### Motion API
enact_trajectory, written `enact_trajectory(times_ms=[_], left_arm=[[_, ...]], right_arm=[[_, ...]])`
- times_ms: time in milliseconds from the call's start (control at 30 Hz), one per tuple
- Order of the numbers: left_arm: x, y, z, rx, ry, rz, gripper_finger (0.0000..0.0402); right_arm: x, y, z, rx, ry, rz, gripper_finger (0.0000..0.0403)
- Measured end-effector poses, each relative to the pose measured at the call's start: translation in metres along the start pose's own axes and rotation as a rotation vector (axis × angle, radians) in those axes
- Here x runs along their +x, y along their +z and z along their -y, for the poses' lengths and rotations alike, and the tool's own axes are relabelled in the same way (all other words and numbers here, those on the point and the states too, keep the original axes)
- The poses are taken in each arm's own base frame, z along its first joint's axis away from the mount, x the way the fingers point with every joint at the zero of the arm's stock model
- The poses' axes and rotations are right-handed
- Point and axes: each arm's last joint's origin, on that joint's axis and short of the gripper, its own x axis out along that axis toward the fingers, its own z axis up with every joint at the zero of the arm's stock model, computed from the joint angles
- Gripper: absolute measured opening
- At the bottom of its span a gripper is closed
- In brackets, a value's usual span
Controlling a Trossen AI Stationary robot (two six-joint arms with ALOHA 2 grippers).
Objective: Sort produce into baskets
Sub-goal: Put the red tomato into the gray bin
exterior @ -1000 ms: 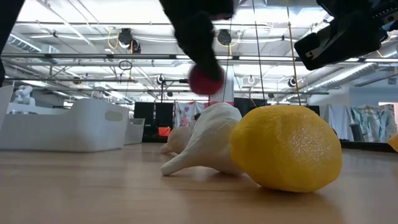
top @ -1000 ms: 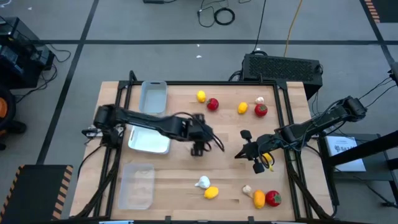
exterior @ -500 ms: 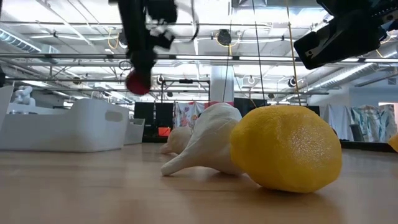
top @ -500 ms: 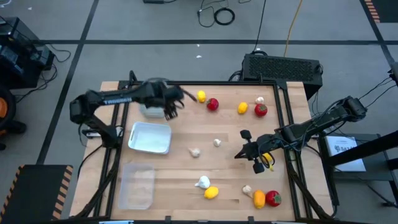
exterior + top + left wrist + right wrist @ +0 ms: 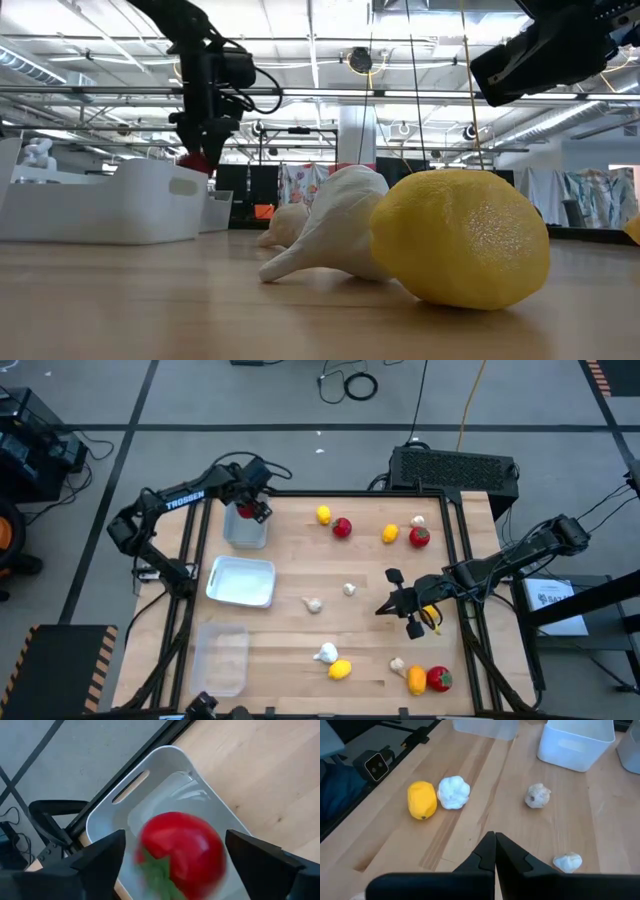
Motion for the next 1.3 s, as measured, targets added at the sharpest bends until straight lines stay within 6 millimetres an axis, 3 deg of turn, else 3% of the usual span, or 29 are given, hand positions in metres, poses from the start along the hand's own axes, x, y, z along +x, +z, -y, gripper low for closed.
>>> enact_trajectory(times_ms=[167, 433, 567, 700, 933, 1133, 1300], left_arm=[[0.0, 0.0, 0.001, 0.007, 0.001, 0.004, 0.0381], [-0.001, 0.002, 0.003, 0.037, -0.001, 0.029, 0.0384], [-0.005, 0.009, 0.017, 0.078, -0.128, 0.113, 0.0384], [-0.016, 0.022, 0.045, 0.145, -0.27, 0.285, 0.0384], [-0.038, 0.035, 0.113, 0.267, -0.396, 0.584, 0.0384], [-0.01, 0.044, 0.166, 0.41, -0.43, 0.644, 0.0384], [0.018, 0.062, 0.193, 0.444, -0.423, 0.699, 0.0384]], right_arm=[[0.0, 0.0, 0.0, 0.0, 0.0, -0.001, 0.0], [0.0, 0.0, 0.0, 0.0, 0.0, -0.001, 0.0], [0.0, 0.0, 0.0, -0.001, 0.0, -0.002, 0.0], [0.0, 0.0, 0.0, -0.008, 0.0, -0.002, 0.0], [0.0, 0.0, 0.0, -0.02, 0.0, -0.001, 0.0], [0.0, 0.0, 0.0, -0.029, -0.001, 0.003, 0.0], [0.0, 0.0, 0.002, -0.024, -0.006, 0.002, 0.0]])
